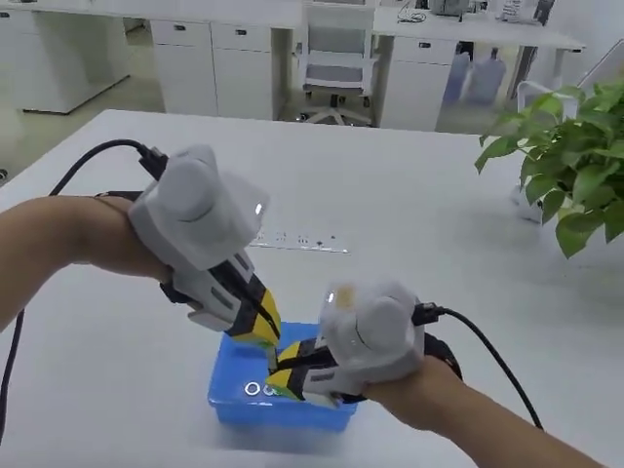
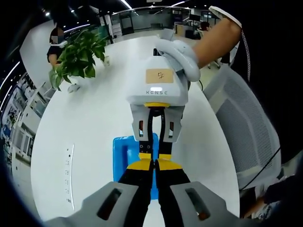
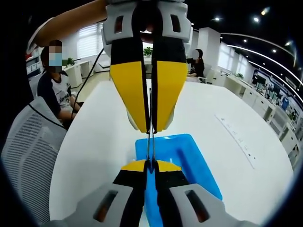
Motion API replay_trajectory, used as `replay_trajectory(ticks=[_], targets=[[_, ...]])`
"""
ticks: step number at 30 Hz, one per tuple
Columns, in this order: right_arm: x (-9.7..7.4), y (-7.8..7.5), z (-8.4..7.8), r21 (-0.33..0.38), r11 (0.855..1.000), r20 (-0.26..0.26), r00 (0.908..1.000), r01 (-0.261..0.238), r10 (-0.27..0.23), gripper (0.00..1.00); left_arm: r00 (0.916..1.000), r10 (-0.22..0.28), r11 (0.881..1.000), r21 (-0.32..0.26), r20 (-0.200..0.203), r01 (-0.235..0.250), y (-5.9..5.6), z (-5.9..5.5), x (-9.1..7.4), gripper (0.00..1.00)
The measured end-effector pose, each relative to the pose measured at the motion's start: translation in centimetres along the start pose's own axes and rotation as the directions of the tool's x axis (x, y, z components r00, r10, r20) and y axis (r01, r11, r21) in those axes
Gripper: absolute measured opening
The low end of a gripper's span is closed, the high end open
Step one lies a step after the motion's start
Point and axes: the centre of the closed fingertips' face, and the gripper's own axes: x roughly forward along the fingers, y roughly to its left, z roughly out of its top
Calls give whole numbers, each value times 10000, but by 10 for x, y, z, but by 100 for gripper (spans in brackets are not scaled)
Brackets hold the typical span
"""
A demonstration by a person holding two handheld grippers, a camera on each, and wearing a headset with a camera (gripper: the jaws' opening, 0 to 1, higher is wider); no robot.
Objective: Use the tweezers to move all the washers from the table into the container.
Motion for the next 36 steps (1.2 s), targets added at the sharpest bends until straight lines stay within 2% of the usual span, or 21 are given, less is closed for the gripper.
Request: replay_trajectory(ticks=[17, 23, 31, 36], targets=[[-21, 24, 2, -428, 9986, -93, 9994, 319, -324, 7, 9999, 73, 9991, 421, 110, -77, -29, 17, -3, 5], [-26, 32, 1, -482, 9981, -128, 9991, 388, -395, 7, 10000, 93, 9985, 548, 19, -94, -35, 16, -3, 5], [-30, 47, -3, -504, 9981, -257, 9990, 352, -365, 7, 9996, 138, 9978, 646, -238, -123, -49, 12, -2, 6], [-31, 53, -7, -492, 9981, -338, 9987, 366, -383, 7, 9995, 287, 9979, 592, -156, -277, -56, 10, 0, 6]])
